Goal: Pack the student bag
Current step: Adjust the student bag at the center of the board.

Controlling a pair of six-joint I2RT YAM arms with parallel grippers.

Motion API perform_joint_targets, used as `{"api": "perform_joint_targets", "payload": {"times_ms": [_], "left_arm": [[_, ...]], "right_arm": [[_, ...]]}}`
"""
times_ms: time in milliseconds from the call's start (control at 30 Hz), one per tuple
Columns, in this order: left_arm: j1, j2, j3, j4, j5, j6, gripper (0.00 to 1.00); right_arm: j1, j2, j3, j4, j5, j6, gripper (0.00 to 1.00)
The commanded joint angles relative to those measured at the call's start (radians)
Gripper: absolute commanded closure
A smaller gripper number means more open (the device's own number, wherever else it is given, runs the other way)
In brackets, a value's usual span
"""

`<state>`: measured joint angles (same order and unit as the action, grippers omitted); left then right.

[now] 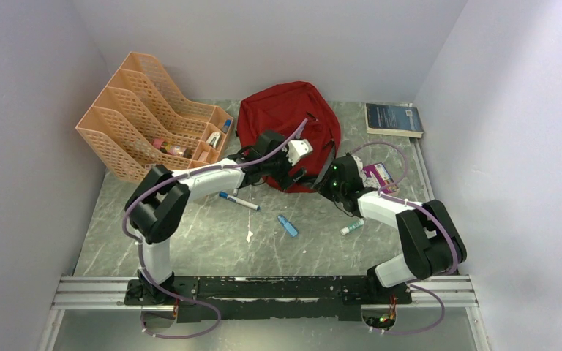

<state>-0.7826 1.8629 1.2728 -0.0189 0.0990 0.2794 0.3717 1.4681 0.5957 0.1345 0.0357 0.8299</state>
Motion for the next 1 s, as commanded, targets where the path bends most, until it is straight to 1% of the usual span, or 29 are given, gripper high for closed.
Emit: {"api": "perform_joint_targets", "payload": {"times_ms": [0,167,333,567,633,800,967], "left_arm": [[0.000,0.044,0.055,0.037,0.060,0.062,0.05],[-0.004,0.064,0.077,0.049,0.117,0.032,0.05],[-0.010,0.113,0.118,0.046,0.069,0.018,0.08],[-0.026,0.171,0.148,0.023,-0.001,0.073,0.21],[-0.031,0.176,0.155,0.020,-0.009,0.082,0.29],[-0.036,0.176,0.220,-0.045,-0.068,0.072,0.57],[-0.037,0.191,0.377,-0.138,-0.160,0.066,0.87]], "right_arm": [[-0.020,-0.020,-0.024,0.027,-0.058,-0.031,0.84],[-0.023,-0.010,-0.032,0.040,-0.080,-0.029,0.86],[-0.026,-0.007,-0.034,0.043,-0.095,-0.030,0.88],[-0.027,-0.004,-0.040,0.046,-0.106,-0.040,0.88],[-0.028,0.001,-0.045,0.050,-0.113,-0.038,0.88],[-0.030,0.003,-0.056,0.062,-0.123,-0.041,0.90],[-0.030,0.005,-0.048,0.035,-0.123,-0.061,0.99]]}}
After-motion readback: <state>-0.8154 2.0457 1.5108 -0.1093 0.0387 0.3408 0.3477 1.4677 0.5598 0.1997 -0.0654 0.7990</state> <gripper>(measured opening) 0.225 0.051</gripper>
